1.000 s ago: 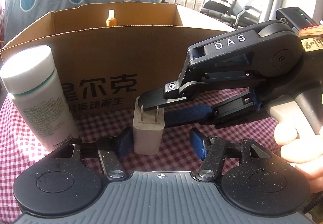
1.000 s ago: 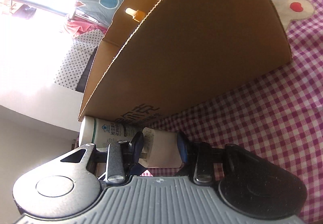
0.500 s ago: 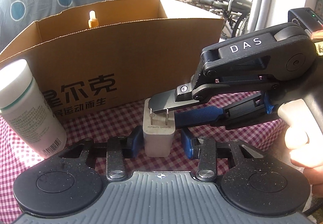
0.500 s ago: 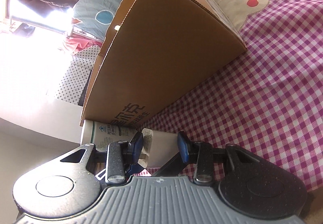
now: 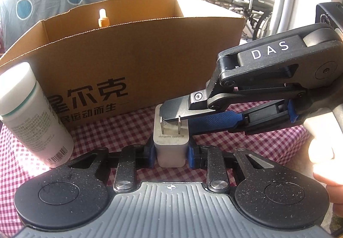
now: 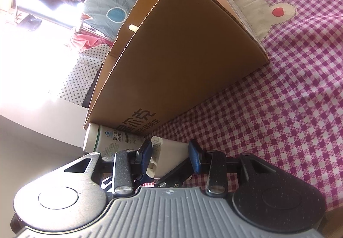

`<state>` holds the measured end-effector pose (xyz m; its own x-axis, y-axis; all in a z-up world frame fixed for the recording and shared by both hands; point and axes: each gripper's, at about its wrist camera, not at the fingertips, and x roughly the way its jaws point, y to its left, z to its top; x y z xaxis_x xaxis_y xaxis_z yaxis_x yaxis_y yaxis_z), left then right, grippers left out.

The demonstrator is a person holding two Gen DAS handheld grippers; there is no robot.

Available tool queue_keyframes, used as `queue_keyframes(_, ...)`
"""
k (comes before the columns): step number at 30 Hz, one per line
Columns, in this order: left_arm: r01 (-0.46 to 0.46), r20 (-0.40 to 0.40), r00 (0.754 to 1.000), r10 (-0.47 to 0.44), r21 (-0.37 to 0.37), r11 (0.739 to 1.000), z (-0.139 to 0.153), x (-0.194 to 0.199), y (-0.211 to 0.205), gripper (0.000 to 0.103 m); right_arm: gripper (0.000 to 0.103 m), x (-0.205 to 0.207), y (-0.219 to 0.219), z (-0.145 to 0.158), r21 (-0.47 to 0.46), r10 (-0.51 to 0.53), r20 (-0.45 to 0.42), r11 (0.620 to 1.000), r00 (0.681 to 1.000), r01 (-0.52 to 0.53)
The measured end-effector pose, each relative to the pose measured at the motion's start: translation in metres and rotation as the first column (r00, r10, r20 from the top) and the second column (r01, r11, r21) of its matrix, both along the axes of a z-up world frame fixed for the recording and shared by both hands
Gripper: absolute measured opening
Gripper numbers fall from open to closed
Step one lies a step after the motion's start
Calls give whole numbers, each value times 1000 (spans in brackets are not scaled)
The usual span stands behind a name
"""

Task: Organize rigid objects
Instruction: 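Lift the charger with the right gripper and carry it into the box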

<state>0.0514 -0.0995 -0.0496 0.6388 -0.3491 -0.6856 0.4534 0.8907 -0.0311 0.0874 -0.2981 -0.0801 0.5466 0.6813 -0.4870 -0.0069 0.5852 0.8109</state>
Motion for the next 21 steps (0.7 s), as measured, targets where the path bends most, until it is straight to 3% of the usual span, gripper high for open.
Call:
queue_keyframes(12, -12, 66, 998, 14, -17, 1000, 24, -17, 6, 26, 41, -12, 15, 25, -15, -2, 65, 1000, 998, 3)
queue_keyframes(21, -25, 196, 980, 30, -27, 999, 78, -26, 7, 26, 41, -20, 33, 88, -33, 4, 233, 999, 972, 4)
